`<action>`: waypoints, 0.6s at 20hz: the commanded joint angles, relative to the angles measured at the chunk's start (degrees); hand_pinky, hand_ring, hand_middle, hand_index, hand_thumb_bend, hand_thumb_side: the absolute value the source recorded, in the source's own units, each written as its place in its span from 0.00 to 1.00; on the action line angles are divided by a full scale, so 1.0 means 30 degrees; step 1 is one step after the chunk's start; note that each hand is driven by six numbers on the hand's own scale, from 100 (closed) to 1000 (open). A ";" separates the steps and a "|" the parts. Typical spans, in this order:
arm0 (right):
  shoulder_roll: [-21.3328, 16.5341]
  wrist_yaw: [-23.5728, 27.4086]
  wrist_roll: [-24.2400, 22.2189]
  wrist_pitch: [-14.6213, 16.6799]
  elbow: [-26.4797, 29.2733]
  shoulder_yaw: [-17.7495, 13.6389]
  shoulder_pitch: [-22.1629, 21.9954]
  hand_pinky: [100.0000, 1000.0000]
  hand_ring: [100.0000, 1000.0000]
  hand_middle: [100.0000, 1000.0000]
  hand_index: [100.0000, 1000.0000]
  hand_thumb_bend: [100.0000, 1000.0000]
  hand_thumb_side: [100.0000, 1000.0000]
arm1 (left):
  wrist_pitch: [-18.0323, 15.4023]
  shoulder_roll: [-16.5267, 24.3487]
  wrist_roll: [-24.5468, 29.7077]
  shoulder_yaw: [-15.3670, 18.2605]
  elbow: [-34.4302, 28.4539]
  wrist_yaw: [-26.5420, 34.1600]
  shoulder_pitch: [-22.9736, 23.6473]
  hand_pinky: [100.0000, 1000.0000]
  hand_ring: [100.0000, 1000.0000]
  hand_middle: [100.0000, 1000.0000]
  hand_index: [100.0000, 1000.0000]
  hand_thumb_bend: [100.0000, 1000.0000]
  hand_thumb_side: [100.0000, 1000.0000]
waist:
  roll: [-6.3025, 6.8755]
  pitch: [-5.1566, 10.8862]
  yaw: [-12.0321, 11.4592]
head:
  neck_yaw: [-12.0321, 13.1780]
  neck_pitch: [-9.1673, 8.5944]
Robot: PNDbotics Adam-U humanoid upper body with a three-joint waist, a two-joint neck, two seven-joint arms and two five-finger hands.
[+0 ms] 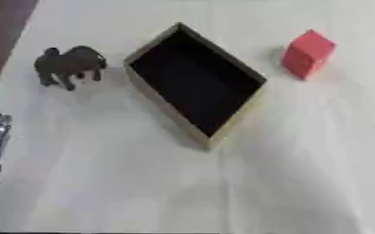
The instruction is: Pick up objects on the table and place them in the box.
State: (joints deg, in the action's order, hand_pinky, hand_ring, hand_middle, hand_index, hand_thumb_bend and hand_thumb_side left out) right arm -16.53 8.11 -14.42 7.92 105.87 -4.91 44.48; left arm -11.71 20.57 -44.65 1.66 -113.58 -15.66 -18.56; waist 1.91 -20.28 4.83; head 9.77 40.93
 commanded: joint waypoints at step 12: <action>-0.0339 -0.0924 0.0146 -0.0431 0.0376 -0.0124 0.0171 0.96 0.80 0.73 0.84 0.00 0.90 | 0.0057 0.0080 0.0152 0.0044 -0.0336 0.0032 0.0165 0.54 0.58 0.58 0.88 0.14 1.00 | 0.0064 0.0830 -0.0087 | 0.0120 0.0733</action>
State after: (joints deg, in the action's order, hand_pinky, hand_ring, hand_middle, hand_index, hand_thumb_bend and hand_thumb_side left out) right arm -16.51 6.20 -14.09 6.86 106.20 -4.93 43.89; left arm -11.53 20.13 -44.43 1.66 -113.58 -15.64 -17.70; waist 2.16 -19.10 4.63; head 10.01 42.74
